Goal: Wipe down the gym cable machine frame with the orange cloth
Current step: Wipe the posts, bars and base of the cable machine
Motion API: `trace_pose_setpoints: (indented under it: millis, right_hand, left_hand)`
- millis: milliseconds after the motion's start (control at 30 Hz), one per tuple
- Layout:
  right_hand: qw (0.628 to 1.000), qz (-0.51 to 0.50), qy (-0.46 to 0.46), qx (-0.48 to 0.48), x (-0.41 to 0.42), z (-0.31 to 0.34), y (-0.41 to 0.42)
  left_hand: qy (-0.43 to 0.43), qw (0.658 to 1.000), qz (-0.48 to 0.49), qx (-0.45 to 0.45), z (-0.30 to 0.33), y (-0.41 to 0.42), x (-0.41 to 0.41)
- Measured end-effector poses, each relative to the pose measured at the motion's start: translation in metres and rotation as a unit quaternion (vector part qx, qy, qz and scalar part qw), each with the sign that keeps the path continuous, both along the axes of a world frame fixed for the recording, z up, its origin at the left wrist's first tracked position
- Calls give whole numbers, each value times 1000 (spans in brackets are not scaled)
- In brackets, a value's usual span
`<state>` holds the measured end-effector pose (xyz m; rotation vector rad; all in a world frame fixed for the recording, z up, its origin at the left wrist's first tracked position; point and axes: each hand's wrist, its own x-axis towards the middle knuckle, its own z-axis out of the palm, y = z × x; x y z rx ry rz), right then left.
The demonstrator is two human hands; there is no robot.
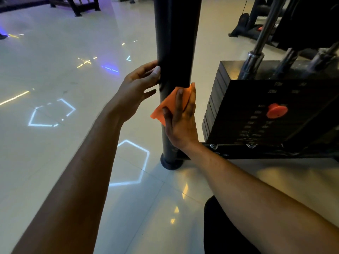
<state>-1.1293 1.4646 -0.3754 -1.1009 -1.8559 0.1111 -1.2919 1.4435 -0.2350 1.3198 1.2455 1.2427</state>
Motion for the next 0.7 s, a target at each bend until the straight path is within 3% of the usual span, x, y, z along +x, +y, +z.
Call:
trace_pose_setpoints:
  millis: [133,300,500,700]
  right_hand:
    - [999,4,35,-6,1,9,3]
    - [998,7,-11,-60,5,-26,-13]
    - [995,-8,95,-40,-13,-6,-5]
    - [997,33,-67,12,21,-68,9]
  left_hand:
    - [14,1000,-20,13,-1,3,-6]
    - [23,1000,-21,-1,-15,2,-8]
    - [1,999,-33,4,-32,5,-4]
    - [-13,999,-34,1,-55,10,-2]
